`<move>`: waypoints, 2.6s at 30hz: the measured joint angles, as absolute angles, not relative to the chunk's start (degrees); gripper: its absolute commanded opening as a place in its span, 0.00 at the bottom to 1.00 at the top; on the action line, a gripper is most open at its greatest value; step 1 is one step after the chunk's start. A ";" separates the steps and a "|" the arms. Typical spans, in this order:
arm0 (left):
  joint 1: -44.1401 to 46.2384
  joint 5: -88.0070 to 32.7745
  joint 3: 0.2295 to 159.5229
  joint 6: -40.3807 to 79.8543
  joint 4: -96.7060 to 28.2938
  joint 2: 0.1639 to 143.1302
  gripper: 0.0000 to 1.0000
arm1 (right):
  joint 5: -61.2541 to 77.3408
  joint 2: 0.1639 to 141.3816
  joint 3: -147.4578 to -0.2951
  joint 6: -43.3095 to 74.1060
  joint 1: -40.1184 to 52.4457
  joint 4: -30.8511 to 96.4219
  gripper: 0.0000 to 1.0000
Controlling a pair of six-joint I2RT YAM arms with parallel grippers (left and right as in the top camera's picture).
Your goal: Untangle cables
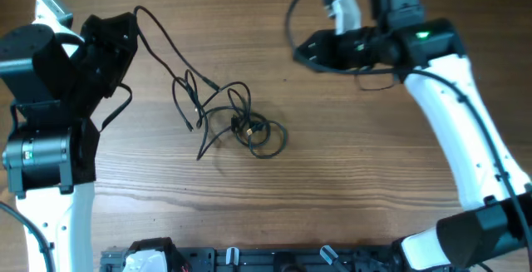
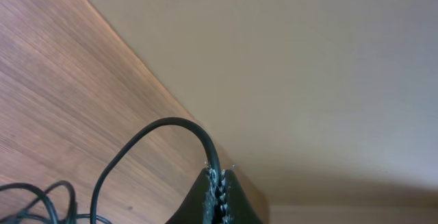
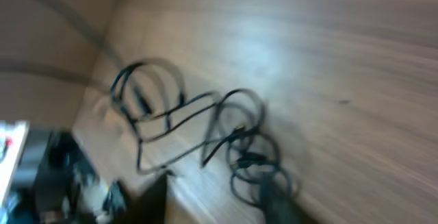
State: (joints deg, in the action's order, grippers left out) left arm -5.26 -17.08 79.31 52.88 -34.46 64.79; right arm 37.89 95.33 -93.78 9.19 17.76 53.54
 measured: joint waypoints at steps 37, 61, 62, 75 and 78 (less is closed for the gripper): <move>-5.54 -14.37 79.35 62.43 -29.32 65.45 0.04 | 30.52 113.60 -93.23 34.48 36.27 37.43 0.04; -5.74 -1.26 79.35 40.29 -44.88 67.09 0.04 | 36.29 80.05 -93.08 16.38 13.28 51.31 0.04; -5.74 -4.19 79.35 38.74 -45.01 67.83 0.04 | 36.73 80.23 -93.08 16.64 15.99 49.71 0.04; 1.65 -30.17 79.44 15.46 -49.41 78.67 0.31 | 47.16 80.71 -98.94 25.10 17.52 42.65 0.04; 5.30 -32.23 79.44 12.45 -49.87 83.05 0.33 | 47.62 81.03 -98.94 25.06 17.52 44.56 0.04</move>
